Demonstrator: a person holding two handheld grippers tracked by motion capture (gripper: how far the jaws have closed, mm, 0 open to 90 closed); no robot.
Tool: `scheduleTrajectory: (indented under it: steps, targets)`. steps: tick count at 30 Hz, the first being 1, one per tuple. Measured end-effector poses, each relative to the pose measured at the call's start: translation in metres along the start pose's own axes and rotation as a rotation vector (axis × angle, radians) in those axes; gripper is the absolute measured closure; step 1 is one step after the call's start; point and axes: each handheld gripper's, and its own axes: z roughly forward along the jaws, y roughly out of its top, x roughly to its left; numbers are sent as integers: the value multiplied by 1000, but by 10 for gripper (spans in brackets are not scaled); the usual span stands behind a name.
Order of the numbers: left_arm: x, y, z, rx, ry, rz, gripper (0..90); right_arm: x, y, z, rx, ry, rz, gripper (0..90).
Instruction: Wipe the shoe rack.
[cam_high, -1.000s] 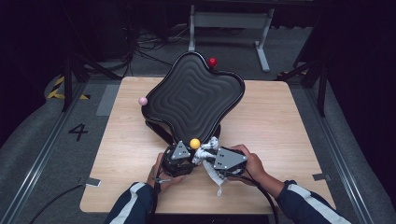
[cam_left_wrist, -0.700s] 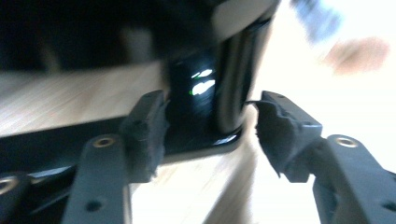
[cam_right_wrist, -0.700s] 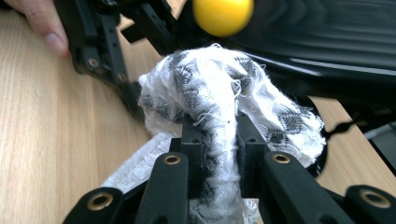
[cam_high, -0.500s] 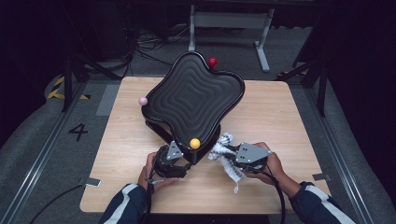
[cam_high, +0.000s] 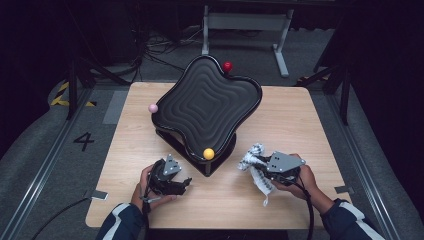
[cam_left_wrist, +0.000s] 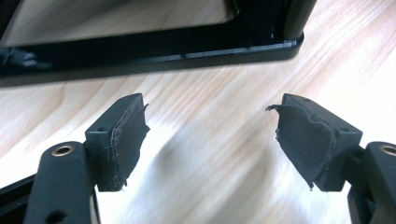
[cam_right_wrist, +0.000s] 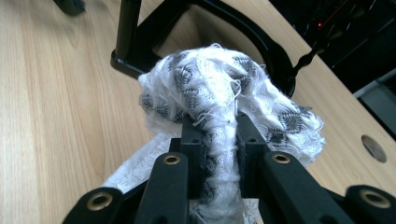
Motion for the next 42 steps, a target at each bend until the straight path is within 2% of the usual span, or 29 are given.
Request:
scheduleTrajectory:
  steps: [4, 5, 9, 11, 13, 16, 17, 19, 22, 24, 25, 27, 32, 38, 42]
  targets:
    - [5, -10, -10, -3, 10, -24, 244, -1, -7, -3, 18, -1, 12, 779]
    - [7, -12, -13, 0, 15, -19, 244, -1, -8, -3, 21, 0, 16, 778]
    - [12, -22, -19, 14, 35, -40, 244, -1, -15, -2, 45, 18, 29, 774]
    - [15, -27, -22, 18, 32, -57, 244, -1, -19, 1, 59, 31, 33, 770]
    - [18, -31, -27, 21, 56, -50, 244, -1, -23, 5, 80, 42, 40, 768]
    - [25, -39, -34, 3, 75, -84, 249, -3, -30, 14, 99, 77, 61, 768]
    - [27, -41, -36, 6, 70, -92, 249, -2, -32, 18, 111, 94, 62, 768]
    - [28, -44, -36, 8, 74, -99, 249, 1, -33, 23, 130, 111, 54, 767]
    - [33, -49, -38, 23, 81, -101, 249, 3, -33, 26, 130, 134, 52, 766]
    - [33, -52, -38, 24, 77, -128, 249, 5, -32, 27, 127, 146, 57, 765]
    - [36, -53, -38, 35, 74, -122, 249, 6, -32, 27, 121, 160, 59, 764]
    - [37, -55, -37, 26, 71, -142, 248, 9, -31, 29, 119, 175, 58, 763]
    - [40, -57, -35, 17, 60, -155, 235, 21, -28, 36, 135, 224, 27, 744]
    - [39, -57, -35, 18, 64, -158, 224, 23, -30, 39, 138, 229, 20, 717]
    - [39, -57, -35, 17, 59, -166, 222, 22, -27, 35, 136, 221, 17, 664]
